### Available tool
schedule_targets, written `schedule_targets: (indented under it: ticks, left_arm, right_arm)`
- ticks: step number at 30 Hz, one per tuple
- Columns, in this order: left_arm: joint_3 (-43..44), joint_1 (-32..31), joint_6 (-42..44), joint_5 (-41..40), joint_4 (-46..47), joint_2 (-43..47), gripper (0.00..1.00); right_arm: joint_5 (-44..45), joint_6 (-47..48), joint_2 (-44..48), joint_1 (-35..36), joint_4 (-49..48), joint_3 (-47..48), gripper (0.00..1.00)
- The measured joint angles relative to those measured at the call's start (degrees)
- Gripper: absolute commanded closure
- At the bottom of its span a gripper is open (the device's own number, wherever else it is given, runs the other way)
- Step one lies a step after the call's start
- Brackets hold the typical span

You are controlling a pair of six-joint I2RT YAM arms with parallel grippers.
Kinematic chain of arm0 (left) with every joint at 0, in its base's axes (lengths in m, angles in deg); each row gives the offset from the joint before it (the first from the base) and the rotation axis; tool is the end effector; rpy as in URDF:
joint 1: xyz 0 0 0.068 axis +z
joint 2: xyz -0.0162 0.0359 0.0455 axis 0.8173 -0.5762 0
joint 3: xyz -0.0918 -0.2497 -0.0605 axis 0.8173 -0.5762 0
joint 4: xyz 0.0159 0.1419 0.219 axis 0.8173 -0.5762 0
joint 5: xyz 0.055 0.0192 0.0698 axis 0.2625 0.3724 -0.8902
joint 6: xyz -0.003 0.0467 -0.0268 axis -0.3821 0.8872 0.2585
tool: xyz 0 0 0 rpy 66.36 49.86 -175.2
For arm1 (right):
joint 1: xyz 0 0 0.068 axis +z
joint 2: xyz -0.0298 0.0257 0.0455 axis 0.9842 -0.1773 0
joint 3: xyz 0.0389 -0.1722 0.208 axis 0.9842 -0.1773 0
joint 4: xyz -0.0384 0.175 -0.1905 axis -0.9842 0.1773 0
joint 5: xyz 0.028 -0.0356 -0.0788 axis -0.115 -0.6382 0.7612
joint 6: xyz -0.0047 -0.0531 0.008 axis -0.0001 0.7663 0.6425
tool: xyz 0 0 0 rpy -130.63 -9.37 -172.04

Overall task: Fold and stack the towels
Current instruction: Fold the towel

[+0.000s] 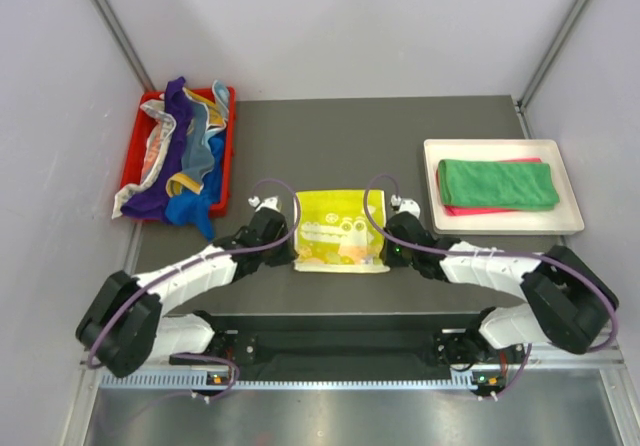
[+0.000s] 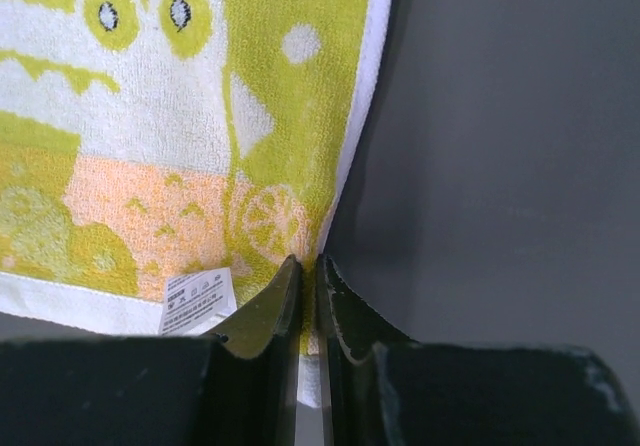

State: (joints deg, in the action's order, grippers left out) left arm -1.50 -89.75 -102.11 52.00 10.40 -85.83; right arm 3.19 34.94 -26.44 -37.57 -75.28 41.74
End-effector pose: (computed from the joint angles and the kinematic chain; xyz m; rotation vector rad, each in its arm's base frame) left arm 0.1949 -0.1336 0.1669 -0.1726 2.5023 -0.5087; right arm 0.1884 0.1619 0.1498 -0.0406 2.4434 0.3950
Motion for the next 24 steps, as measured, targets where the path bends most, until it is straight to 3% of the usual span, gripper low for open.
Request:
schedule_targets:
  ticks: [3, 4, 5, 7, 9, 12, 15, 19, 24]
  left_arm:
    - [-2.6, -0.9, -2.1, 0.4, -1.6, 4.6, 0.97]
    - [-3.5, -1.2, -2.9, 0.6, -2.1, 5.9, 0.92]
    - [-4.2, -1.3, -3.4, 0.7, -2.5, 6.6, 0.81]
    - [-5.2, -1.6, -4.2, 0.8, -4.0, 7.8, 0.74]
    - [-5.7, -1.7, -4.6, 0.8, -5.8, 9.0, 0.68]
    - [-5.2, -1.7, -4.7, 0.2, -9.3, 11.6, 0.65]
    - [-2.3, -1.7, -3.7, -1.2, -13.3, 14.1, 0.72]
    - [2.6, -1.6, -2.2, -1.7, -11.6, 15.2, 0.79]
    - [8.5, -1.0, -0.4, 1.0, -3.1, 5.2, 0.85]
  right_arm:
    - [-0.7, -1.1, 3.5, 2.3, 2.7, -1.7, 0.88]
    - [-0.7, -1.5, 4.3, 3.3, 3.3, -2.1, 0.8]
    - [-0.7, -1.9, 5.0, 4.1, 4.3, -2.3, 0.76]
    - [-0.6, -2.2, 6.0, 5.0, 5.7, -2.6, 0.65]
    - [-0.4, -2.4, 7.0, 5.1, 6.6, -2.9, 0.61]
    - [0.0, -1.9, 8.4, 5.0, 9.1, -2.7, 0.56]
    - [-0.1, -0.7, 9.8, 4.8, 12.9, -0.8, 0.57]
    - [-1.4, 1.7, 10.6, 4.1, 14.2, 5.6, 0.67]
    - [-7.5, 3.7, 7.2, 1.9, 7.1, 12.3, 0.85]
